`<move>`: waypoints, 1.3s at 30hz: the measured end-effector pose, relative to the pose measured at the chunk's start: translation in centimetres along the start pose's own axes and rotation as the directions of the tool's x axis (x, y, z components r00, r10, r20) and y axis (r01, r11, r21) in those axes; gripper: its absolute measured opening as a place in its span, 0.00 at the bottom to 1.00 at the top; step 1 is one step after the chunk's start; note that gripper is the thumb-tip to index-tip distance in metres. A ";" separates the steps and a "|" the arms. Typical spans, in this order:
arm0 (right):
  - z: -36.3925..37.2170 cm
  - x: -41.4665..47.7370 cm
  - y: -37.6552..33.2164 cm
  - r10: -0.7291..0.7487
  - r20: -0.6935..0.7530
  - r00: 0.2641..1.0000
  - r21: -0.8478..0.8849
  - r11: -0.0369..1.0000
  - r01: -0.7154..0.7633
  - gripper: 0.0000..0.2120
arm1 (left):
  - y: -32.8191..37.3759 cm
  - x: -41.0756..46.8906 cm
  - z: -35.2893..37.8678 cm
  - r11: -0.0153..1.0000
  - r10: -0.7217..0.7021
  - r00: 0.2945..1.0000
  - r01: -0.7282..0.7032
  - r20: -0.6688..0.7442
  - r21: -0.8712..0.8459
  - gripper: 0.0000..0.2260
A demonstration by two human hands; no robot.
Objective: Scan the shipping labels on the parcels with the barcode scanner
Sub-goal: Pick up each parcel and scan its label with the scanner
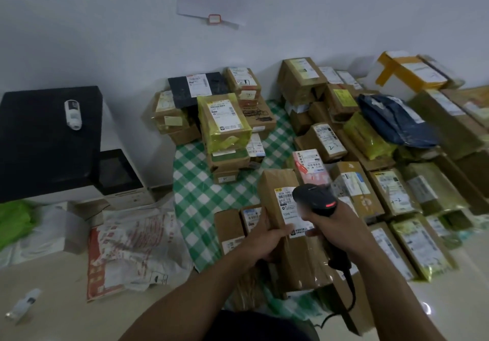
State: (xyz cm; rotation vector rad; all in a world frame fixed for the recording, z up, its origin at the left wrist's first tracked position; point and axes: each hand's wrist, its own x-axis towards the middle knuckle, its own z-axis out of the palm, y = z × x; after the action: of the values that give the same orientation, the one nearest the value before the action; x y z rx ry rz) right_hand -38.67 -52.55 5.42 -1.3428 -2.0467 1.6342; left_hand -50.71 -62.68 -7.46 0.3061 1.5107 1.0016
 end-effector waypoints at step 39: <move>7.2 10.9 -10.0 -0.006 0.242 0.970 0.295 0.953 -0.067 0.11 | 15.2 4.5 -16.1 0.962 0.152 0.767 -0.260 -0.624 -0.085 0.38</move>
State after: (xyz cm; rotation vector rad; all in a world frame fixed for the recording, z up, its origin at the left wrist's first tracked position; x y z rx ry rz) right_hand -54.64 -49.14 7.31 -1.1233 -1.7994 2.1124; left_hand -71.72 -57.15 -1.26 0.0136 1.9898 1.4976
